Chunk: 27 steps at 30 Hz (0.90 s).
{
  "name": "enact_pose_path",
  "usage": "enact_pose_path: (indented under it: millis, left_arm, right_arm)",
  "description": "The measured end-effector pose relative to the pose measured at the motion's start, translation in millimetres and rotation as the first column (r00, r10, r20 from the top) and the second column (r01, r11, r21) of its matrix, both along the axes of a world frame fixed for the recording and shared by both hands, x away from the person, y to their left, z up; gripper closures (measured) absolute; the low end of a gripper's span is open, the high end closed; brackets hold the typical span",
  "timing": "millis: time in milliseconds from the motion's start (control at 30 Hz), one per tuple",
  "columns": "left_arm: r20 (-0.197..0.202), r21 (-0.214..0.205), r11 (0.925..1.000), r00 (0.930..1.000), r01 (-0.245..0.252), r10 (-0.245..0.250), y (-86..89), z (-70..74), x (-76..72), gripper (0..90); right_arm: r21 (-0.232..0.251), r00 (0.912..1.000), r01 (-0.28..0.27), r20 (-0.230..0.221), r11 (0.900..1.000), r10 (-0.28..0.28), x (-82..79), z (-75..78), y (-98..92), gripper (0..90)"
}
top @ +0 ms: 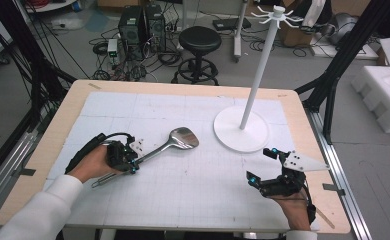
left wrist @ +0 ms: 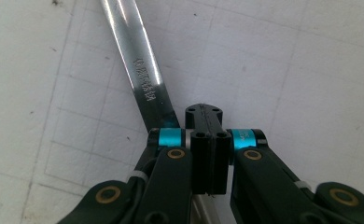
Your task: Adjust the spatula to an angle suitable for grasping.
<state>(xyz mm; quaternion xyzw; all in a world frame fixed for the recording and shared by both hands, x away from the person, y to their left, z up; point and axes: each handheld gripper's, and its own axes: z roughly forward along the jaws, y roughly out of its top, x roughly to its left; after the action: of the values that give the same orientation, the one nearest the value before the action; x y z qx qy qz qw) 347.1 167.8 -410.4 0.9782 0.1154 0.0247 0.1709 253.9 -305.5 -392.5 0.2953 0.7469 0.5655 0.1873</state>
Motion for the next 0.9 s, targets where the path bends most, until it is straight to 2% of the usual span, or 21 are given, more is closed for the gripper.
enact_pose_path:
  millis: [100,267,300,333,433,500,533,600,667,700,767,867,900]
  left_arm:
    - [0.006,-0.008,0.9999,0.9999,-0.009,0.009,1.2,1.6,0.0,89.7]
    - [0.017,-0.048,0.9987,0.9997,-0.017,0.018,1.6,5.6,-0.1,88.7]
    - [0.017,-0.048,0.9987,0.9997,-0.017,0.018,1.6,5.6,-0.1,86.7]
    - [0.01,-0.073,0.997,0.9996,-0.024,0.025,2.6,7.9,0.5,85.0]
    - [0.018,-0.11,0.9928,0.9986,-0.047,0.049,4.4,10.8,0.8,78.8]
    - [0.04,-0.134,0.989,0.9969,-0.062,0.068,5.5,13.2,1.2,70.5]
    - [0.036,-0.151,0.9859,0.9962,-0.072,0.079,6.5,14.6,1.9,65.7]
    - [0.031,-0.186,0.9768,0.9929,-0.107,0.115,8.0,16.9,2.6,57.2]
    - [0.008,-0.233,0.9648,0.9919,-0.121,0.127,8.8,19.1,4.0,45.3]
    - [-0.003,-0.262,0.9563,0.9912,-0.129,0.132,8.6,21.9,4.7,39.9]
    - [0.006,-0.305,0.9406,0.9875,-0.148,0.158,7.4,24.3,4.7,26.7]
    - [0.038,-0.351,0.9158,0.9744,-0.194,0.221,6.4,28.2,8.0,3.6]
    - [0.027,-0.379,0.9009,0.9704,-0.212,0.24,6.6,29.4,9.0,1.7]
  right_arm:
    - [-0.002,1.0,0.002,0.001,1.0,-0.002,0.2,-0.1,0.1,0.4]
    - [-0.002,1.0,0.003,0.0,1.0,-0.003,0.2,-0.1,0.2,0.4]
    - [-0.002,1.0,0.002,0.0,1.0,-0.002,0.2,-0.1,0.2,0.4]
    - [-0.002,1.0,0.001,-0.001,1.0,-0.001,0.1,-0.1,0.3,0.4]
    - [-0.002,1.0,0.002,0.001,1.0,-0.002,0.3,-0.1,0.2,0.4]
    - [-0.002,1.0,0.002,0.001,1.0,-0.002,0.3,0.0,0.2,0.4]
    - [-0.001,1.0,0.001,0.002,1.0,-0.001,0.2,0.0,0.1,0.4]
    - [-0.001,1.0,0.002,0.002,1.0,-0.002,0.2,0.0,0.2,0.4]
    - [-0.003,1.0,0.0,0.005,1.0,0.0,0.4,0.2,0.3,0.4]
    - [-0.003,1.0,-0.001,0.005,1.0,0.001,0.3,0.3,0.4,0.4]
    - [0.0,1.0,-0.003,0.005,1.0,0.003,0.2,0.5,0.6,0.4]
    - [0.002,1.0,-0.001,0.007,1.0,0.001,0.1,0.6,0.6,0.4]
    - [0.002,1.0,-0.001,0.005,1.0,0.001,-0.1,0.9,0.6,0.4]
